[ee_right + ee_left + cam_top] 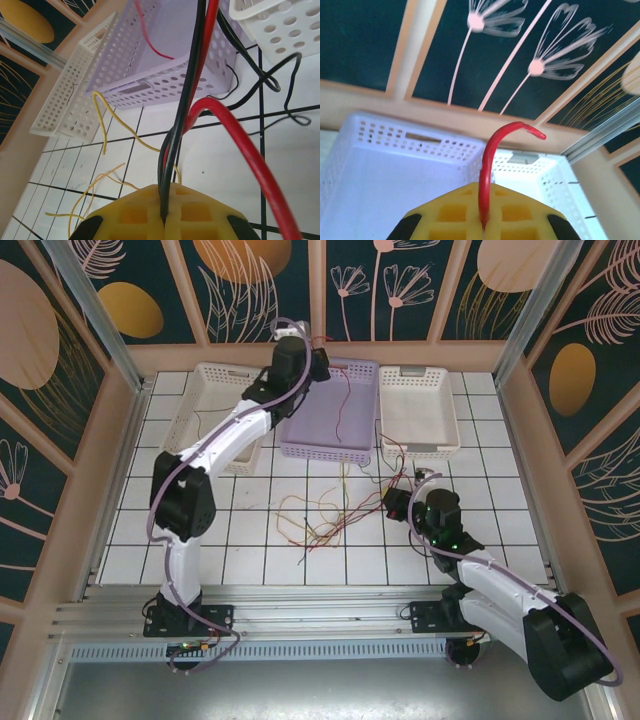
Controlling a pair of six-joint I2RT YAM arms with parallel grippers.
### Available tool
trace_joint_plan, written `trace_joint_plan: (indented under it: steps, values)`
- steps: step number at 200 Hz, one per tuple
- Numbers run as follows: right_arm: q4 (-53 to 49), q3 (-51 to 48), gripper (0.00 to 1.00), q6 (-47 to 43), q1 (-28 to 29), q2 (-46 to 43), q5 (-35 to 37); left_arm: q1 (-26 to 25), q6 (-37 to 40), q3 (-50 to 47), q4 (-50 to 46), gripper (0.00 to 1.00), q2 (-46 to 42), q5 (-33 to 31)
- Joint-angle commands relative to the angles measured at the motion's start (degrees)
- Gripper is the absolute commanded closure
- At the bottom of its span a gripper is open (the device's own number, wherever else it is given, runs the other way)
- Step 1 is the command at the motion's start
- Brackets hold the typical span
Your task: Untangle the cables
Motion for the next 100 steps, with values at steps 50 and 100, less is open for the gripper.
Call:
trace_joint_plan:
  steps: [50,100]
  values:
    - [0.4,0.6,1.0,-0.9,0.9,-2.8,0.1,-0.1,-3.9,1.4,1.6,1.0,11.1,3.6]
    - [0.5,0.6,1.0,-0.9,1.1,-2.7,-0.1,-0.1,-4.2,3.9,-0.6,1.0,17.4,5.5]
